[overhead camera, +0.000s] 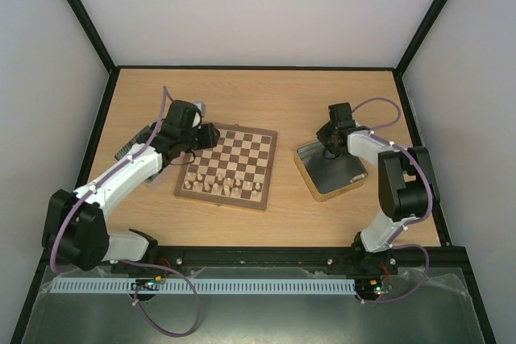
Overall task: Set up the chess pieces on the board
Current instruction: Adjust the storage box at the center of the board, then pick up the chess piece from the storage box, then place the chess piece on the chessboard.
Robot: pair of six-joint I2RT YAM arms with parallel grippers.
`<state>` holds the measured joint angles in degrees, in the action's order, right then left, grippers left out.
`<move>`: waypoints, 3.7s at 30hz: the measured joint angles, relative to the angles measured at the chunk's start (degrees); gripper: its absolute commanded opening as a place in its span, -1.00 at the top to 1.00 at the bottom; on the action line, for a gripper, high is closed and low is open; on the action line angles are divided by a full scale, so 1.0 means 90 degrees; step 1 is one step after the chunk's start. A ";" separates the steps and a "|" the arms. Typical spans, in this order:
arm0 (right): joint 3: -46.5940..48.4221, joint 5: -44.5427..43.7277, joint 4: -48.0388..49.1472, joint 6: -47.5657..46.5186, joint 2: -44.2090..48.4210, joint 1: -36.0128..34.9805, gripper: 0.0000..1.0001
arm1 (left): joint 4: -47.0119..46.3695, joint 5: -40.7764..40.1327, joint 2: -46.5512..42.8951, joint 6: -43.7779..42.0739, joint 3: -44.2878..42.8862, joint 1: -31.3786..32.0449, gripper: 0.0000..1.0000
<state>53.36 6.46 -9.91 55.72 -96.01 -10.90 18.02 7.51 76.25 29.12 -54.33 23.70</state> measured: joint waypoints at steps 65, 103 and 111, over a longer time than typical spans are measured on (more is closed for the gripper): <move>0.0199 -0.2021 -0.1389 -0.2764 -0.0308 -0.0046 0.46 | -0.0104 0.0223 -0.0571 0.0044 0.0223 0.0000 0.05; -0.0051 0.3415 0.0260 -0.3968 0.2387 -0.2832 0.84 | -0.1940 0.3405 -0.0721 0.1892 0.0794 0.0270 -0.61; 0.0554 0.3461 -0.0202 -0.4877 0.1778 -0.3128 0.84 | -0.2062 0.3942 -0.0372 0.2310 0.0614 0.0270 0.18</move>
<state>58.35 37.60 -11.73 11.84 -80.01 -39.05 -0.54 42.98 72.90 49.91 -48.80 26.13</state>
